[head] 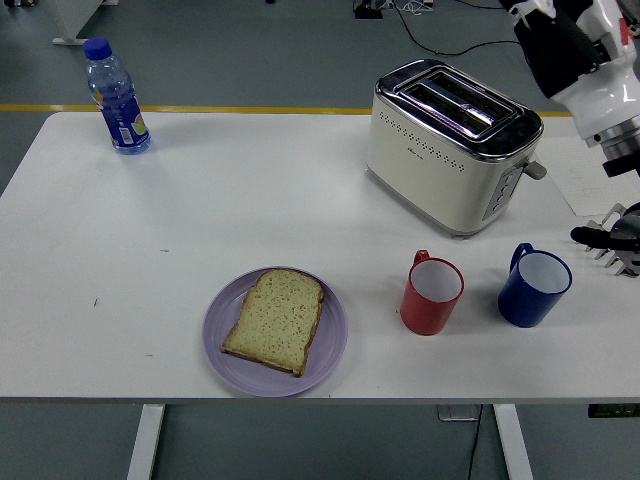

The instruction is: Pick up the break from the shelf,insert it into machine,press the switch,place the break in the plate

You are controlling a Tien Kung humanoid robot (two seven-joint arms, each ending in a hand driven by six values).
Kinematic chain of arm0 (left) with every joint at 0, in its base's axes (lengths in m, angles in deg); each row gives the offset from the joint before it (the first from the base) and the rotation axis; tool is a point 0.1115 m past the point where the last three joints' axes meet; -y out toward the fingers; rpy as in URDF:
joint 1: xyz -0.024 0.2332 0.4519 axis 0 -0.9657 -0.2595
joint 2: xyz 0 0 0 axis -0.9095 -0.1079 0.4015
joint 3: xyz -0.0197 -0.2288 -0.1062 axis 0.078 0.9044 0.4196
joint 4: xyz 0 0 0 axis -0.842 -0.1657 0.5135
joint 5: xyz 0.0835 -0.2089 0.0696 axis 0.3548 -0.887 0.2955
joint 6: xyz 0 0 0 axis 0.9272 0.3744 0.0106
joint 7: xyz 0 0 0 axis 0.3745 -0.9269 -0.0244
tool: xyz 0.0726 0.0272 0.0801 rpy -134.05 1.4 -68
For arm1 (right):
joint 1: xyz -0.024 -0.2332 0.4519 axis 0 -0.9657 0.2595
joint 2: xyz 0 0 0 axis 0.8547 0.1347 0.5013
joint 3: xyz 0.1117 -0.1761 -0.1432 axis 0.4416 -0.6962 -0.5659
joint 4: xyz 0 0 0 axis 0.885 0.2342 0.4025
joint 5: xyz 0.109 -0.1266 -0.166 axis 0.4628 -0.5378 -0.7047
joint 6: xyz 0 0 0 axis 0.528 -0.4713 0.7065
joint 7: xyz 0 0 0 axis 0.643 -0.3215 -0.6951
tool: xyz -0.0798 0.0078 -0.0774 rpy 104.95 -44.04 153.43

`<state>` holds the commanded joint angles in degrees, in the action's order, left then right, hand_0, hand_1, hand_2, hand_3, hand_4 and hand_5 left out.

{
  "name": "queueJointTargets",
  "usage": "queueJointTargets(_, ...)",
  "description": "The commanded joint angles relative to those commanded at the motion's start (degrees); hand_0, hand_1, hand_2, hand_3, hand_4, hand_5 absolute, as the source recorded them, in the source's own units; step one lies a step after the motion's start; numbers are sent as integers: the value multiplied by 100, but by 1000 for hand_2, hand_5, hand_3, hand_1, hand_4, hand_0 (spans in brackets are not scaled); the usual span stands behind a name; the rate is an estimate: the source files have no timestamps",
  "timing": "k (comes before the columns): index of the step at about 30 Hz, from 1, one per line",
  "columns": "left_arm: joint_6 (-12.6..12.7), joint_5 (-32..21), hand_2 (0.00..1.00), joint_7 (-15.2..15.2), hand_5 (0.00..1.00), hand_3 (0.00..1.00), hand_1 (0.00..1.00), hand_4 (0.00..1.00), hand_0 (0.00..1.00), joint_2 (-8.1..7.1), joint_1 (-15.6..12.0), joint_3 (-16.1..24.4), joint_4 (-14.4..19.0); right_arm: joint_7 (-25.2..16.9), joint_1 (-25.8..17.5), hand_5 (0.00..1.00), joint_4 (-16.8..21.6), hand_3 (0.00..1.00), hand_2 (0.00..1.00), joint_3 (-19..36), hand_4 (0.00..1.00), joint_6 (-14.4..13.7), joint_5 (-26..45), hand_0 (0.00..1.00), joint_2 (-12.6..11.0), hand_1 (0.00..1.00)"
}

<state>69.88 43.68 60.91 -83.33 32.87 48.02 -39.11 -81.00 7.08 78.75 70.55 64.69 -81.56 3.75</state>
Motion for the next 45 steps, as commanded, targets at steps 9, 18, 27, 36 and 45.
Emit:
queueJointTargets(9,-4,-15,676,0,869,552,687,281,671,9,-32,-9,0,343,-646,355,-853,614,681,1228,568,410,1720,731,-318,695)
queueJointTargets(18,-10,48,676,4,867,552,687,279,671,24,-101,24,0,1105,-1358,375,-1637,637,699,2046,571,769,2276,735,-391,709)
queueJointTargets(27,-18,117,676,4,865,551,687,279,672,57,-167,53,0,1391,-1893,366,-1935,643,704,2274,543,730,2247,739,-338,709)
queueJointTargets(36,-17,144,676,-1,865,552,686,280,672,72,-177,68,0,1406,-2290,367,-2136,644,706,2523,536,722,2269,740,-176,707)
queueJointTargets(45,-18,80,675,-14,866,551,687,280,672,80,-142,21,0,1381,-2505,373,-2269,645,704,2694,531,690,2315,738,-95,706)
